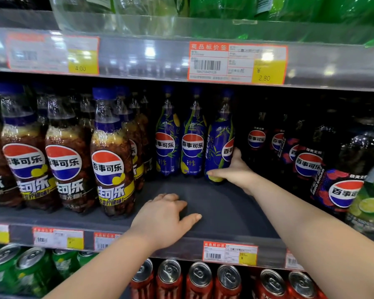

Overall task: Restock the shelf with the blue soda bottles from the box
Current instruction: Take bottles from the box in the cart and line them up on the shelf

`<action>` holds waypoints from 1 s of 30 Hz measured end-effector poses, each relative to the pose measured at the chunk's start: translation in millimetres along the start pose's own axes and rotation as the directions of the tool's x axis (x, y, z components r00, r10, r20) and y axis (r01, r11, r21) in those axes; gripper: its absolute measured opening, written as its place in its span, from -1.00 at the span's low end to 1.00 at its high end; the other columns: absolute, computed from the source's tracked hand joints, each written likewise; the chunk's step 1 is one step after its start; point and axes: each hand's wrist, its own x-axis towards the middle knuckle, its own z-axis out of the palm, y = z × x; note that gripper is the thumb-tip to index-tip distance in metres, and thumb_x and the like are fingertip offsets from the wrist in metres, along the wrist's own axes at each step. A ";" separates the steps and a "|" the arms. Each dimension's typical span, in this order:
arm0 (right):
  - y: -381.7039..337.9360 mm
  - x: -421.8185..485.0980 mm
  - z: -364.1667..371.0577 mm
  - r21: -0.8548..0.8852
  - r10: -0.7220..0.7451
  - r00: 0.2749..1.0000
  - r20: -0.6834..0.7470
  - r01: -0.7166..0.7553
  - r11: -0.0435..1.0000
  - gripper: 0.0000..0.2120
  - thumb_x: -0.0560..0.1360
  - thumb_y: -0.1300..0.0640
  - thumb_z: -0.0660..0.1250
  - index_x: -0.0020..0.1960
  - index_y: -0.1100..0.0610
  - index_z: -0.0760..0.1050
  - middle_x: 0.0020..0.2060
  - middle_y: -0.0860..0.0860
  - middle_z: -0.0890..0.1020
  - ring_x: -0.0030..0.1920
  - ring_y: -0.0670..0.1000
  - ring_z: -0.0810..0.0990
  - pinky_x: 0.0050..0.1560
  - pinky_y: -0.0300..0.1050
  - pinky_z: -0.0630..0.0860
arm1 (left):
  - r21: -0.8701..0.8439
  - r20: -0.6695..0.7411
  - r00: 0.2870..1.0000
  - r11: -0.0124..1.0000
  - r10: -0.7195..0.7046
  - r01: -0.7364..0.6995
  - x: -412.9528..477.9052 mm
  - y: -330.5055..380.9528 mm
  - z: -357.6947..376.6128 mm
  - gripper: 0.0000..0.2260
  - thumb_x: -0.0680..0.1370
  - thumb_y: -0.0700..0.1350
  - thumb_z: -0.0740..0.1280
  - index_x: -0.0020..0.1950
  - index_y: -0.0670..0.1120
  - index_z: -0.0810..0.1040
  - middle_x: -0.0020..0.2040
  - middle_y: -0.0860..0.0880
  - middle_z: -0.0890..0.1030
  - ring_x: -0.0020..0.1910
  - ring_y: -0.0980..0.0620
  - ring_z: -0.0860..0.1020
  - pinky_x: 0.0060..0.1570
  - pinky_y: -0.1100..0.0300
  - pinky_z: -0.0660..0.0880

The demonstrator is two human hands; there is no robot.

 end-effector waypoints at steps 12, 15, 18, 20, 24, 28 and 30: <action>6.7 17.3 1.7 -0.060 -0.028 0.995 -0.100 0.022 0.998 -0.13 0.20 0.18 0.59 0.38 0.11 0.21 0.30 0.08 0.47 0.27 0.10 0.46 0.26 -0.03 0.41 | 0.016 -0.022 1.000 1.000 0.010 -0.009 -0.2 1.2 -1.0 -0.14 0.22 0.42 -0.23 0.30 0.06 0.45 0.34 0.03 0.44 0.35 0.00 0.33 0.30 0.11 0.32; 5.9 16.6 -3.3 -0.074 -0.058 0.996 -0.067 0.053 0.996 -0.19 0.25 0.24 0.55 0.39 0.14 0.21 0.28 0.09 0.49 0.27 0.08 0.47 0.16 -0.13 0.38 | 0.005 -0.039 0.999 1.000 0.014 -0.014 0.9 0.3 0.2 -0.15 0.23 0.42 -0.23 0.28 0.06 0.47 0.32 0.03 0.46 0.33 0.00 0.36 0.28 0.11 0.33; 6.8 18.2 -1.1 -0.079 -0.071 0.993 -0.089 0.064 0.995 -0.19 0.25 0.24 0.55 0.38 0.15 0.22 0.29 0.10 0.49 0.26 0.09 0.47 0.15 -0.13 0.38 | 0.008 -0.047 0.999 1.000 0.021 -0.021 1.0 0.0 0.6 -0.16 0.23 0.42 -0.23 0.26 0.05 0.48 0.28 0.03 0.48 0.31 0.00 0.37 0.27 0.11 0.34; 6.9 18.4 0.1 -0.070 -0.066 0.994 -0.085 0.060 0.996 -0.18 0.25 0.22 0.55 0.38 0.14 0.21 0.29 0.10 0.49 0.26 0.08 0.47 0.14 -0.14 0.38 | 0.008 -0.045 0.999 1.000 0.022 -0.022 0.1 -0.1 0.2 -0.16 0.23 0.41 -0.23 0.27 0.06 0.47 0.29 0.03 0.48 0.31 0.01 0.37 0.28 0.12 0.33; 6.1 18.1 -2.5 -0.079 -0.064 0.996 -0.061 0.060 0.995 -0.18 0.26 0.22 0.55 0.39 0.13 0.20 0.29 0.09 0.48 0.27 0.08 0.47 0.15 -0.14 0.38 | 0.004 -0.055 0.998 1.000 0.028 -0.028 0.6 0.3 -0.7 -0.16 0.23 0.41 -0.24 0.26 0.07 0.48 0.28 0.03 0.49 0.31 0.01 0.38 0.26 0.11 0.35; 6.0 19.0 -1.8 -0.089 -0.049 0.997 -0.063 0.043 0.995 -0.17 0.26 0.21 0.55 0.40 0.13 0.19 0.30 0.09 0.47 0.28 0.08 0.46 0.15 -0.14 0.37 | 0.006 -0.066 0.997 0.999 0.033 -0.032 1.3 -0.5 0.1 -0.17 0.24 0.41 -0.24 0.25 0.07 0.49 0.27 0.04 0.50 0.30 0.01 0.39 0.25 0.11 0.36; 5.8 18.4 -1.5 -0.087 -0.047 0.997 -0.064 0.042 0.995 -0.17 0.25 0.21 0.55 0.40 0.13 0.18 0.31 0.09 0.47 0.28 0.08 0.46 0.14 -0.15 0.36 | 0.012 -0.068 0.997 0.999 0.034 -0.033 1.2 -1.0 0.9 -0.17 0.24 0.41 -0.24 0.25 0.07 0.49 0.26 0.04 0.50 0.29 0.01 0.39 0.25 0.11 0.36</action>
